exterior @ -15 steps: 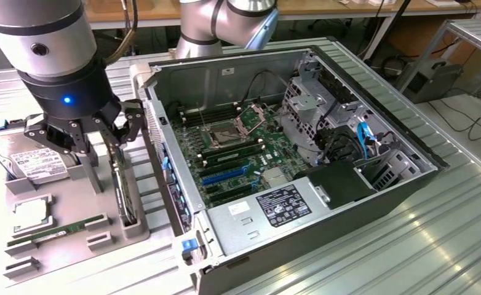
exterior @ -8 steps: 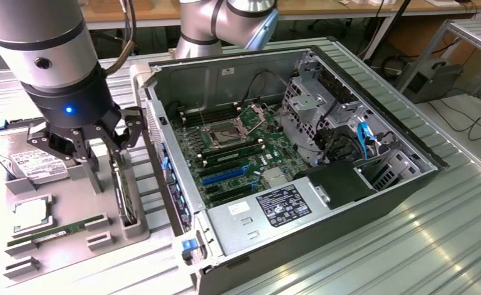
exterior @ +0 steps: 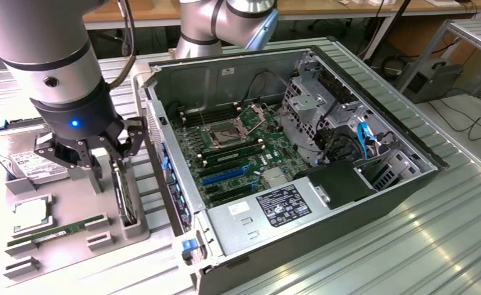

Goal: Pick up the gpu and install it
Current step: 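Pick up the gpu and move the gpu toward the slot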

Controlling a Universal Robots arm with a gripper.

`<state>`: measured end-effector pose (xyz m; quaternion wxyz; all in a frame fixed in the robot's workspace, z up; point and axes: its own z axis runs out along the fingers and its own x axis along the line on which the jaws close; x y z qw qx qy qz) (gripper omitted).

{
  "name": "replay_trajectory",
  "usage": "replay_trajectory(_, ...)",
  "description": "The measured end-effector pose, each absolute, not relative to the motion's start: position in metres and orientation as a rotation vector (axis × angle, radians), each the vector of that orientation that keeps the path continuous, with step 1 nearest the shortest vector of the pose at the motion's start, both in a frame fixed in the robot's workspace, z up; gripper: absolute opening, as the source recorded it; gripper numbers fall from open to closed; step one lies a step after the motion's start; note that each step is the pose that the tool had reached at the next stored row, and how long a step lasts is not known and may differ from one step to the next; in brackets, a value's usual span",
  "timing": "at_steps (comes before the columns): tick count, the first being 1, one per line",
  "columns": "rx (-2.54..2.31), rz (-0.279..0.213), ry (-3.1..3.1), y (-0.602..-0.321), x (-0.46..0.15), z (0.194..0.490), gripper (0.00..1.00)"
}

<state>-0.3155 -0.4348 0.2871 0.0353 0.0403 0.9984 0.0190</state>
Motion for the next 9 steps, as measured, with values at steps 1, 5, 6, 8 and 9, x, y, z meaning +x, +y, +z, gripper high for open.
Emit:
replay_trajectory(1, 0.124, 0.058, 3.068, -0.435, -0.315, 0.284, 0.42)
replay_trajectory(5, 0.124, 0.058, 3.068, -0.435, -0.315, 0.276, 0.42)
replay_trajectory(6, 0.124, 0.058, 3.068, -0.435, -0.315, 0.274, 0.42)
replay_trajectory(8, 0.124, 0.058, 3.068, -0.435, -0.315, 0.270, 0.42)
replay_trajectory(9, 0.124, 0.058, 3.068, -0.435, -0.314, 0.267, 0.42)
